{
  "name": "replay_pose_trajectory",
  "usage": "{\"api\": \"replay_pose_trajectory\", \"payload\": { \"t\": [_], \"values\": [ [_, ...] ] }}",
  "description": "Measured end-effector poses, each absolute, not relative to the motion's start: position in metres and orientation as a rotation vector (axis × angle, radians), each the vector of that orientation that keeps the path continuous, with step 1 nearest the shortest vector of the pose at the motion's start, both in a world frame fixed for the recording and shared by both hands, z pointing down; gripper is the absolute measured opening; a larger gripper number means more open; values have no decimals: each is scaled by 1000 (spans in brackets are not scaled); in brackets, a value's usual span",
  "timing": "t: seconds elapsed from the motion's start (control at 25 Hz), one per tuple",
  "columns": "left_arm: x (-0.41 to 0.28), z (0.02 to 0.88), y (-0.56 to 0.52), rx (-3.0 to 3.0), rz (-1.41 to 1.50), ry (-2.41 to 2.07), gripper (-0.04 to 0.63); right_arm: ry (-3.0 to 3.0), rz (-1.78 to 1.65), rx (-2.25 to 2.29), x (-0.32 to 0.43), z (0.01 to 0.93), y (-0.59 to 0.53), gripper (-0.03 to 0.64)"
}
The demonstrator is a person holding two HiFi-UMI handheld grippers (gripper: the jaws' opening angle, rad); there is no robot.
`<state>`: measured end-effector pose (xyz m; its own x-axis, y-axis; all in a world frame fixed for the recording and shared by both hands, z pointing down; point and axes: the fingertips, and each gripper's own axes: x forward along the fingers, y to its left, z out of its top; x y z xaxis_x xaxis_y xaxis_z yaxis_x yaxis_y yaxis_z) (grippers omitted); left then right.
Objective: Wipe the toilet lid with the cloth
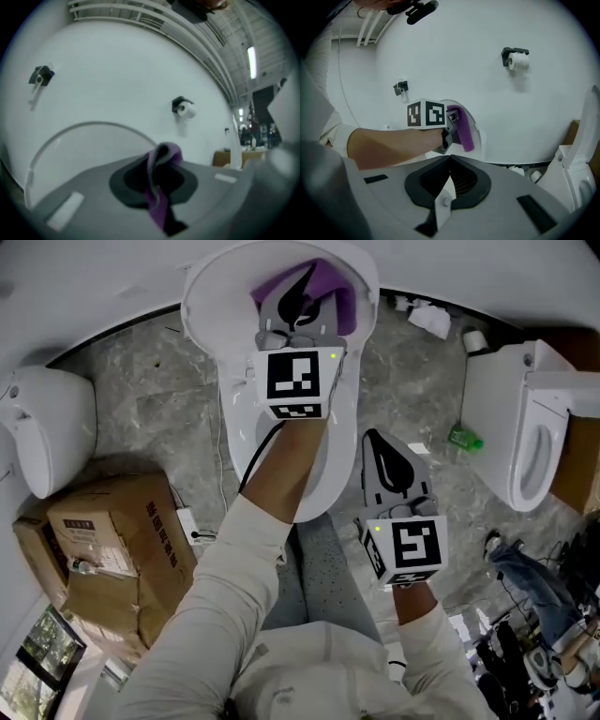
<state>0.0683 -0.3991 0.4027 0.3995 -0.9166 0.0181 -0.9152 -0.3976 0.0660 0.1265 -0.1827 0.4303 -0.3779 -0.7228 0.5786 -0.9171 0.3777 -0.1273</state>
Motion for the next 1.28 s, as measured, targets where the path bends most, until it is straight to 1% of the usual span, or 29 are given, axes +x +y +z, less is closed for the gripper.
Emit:
{"api": "replay_pose_trajectory", "payload": {
  "t": [0.12,0.2,0.36,0.52,0.64,0.8,1.0,1.12,1.2,1.28],
  "values": [
    [66,408,-396,2676,37,-1618,17,-2230,607,1412,116,436,-195,17],
    [53,416,-395,2689,93,-1600,18,-2242,607,1413,110,440,-203,17],
    [-5,441,-394,2600,187,-1693,18,-2271,609,1399,94,448,-217,17],
    [-76,469,-387,2372,215,-1872,18,-2285,605,1385,85,456,-226,17],
    [-94,482,-384,2302,227,-1948,18,-2286,608,1387,85,462,-229,17],
    [-64,486,-387,2307,203,-1931,18,-2258,618,1401,93,472,-225,17],
    [35,495,-387,2537,229,-1672,18,-2216,619,1425,106,479,-222,17],
    [76,514,-380,2654,280,-1512,18,-2210,608,1428,109,480,-222,17],
    [85,532,-375,2671,326,-1411,18,-2208,609,1425,111,481,-221,17],
    [72,549,-372,2640,391,-1387,18,-2206,614,1416,112,484,-219,17]
  ]
}}
